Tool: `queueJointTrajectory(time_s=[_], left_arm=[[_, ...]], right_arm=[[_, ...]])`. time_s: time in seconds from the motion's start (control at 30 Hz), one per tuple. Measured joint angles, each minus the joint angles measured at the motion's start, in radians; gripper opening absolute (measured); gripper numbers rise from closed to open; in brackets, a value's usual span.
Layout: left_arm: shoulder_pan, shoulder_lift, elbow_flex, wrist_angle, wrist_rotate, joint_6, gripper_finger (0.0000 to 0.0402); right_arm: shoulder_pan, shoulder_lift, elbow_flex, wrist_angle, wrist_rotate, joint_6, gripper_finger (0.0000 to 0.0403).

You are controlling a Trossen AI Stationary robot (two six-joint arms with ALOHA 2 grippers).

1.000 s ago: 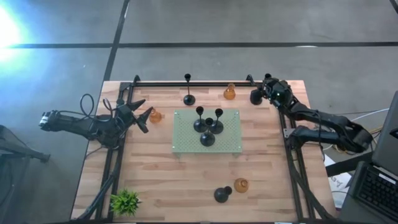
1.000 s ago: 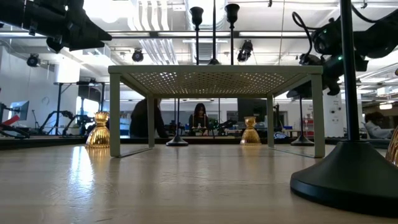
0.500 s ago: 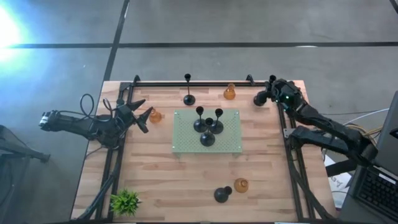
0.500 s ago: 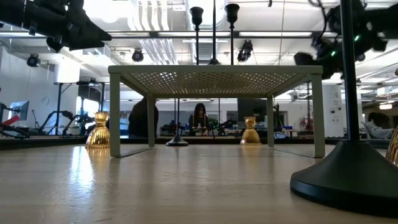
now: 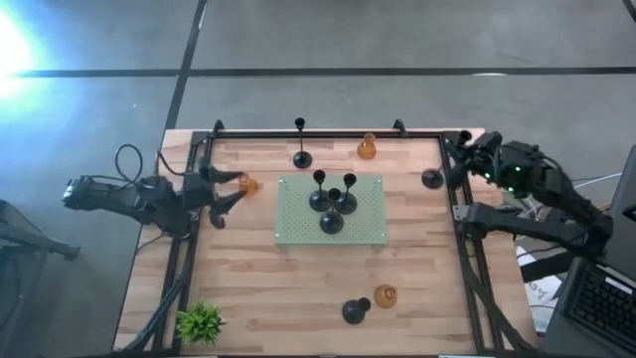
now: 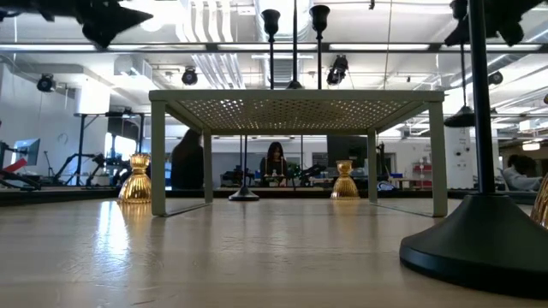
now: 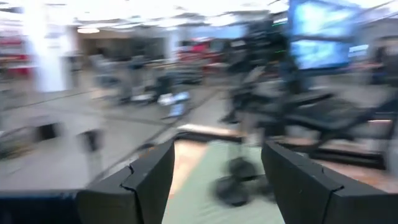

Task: Pick & Place candle stick holders
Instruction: Move the black candle holder to the left of the table

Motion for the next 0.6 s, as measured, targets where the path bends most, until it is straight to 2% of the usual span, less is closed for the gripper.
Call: queueJointTrajectory(time_s=[0.13,0.27,0.33,0.47,0.6], left_arm=[[0.000,0.001,0.041,-0.024,0.165,-0.043,0.0245],[0.000,0.014,0.061,-0.043,0.252,-0.090,0.0245],[0.000,0.021,0.064,-0.043,0.275,-0.103,0.0245],[0.000,0.025,0.065,-0.042,0.280,-0.127,0.0245],[0.000,0.025,0.065,-0.041,0.279,-0.127,0.0245]], right_arm=[[0.097,0.054,0.102,-0.101,-0.112,0.032,0.0008],[0.180,0.113,0.164,-0.118,-0.254,0.045,0.0008],[0.222,0.138,0.183,-0.121,-0.290,0.045,0.0008],[0.316,0.171,0.206,-0.107,-0.299,0.046,0.0008],[0.426,0.196,0.206,-0.014,-0.302,0.053,0.0008]])
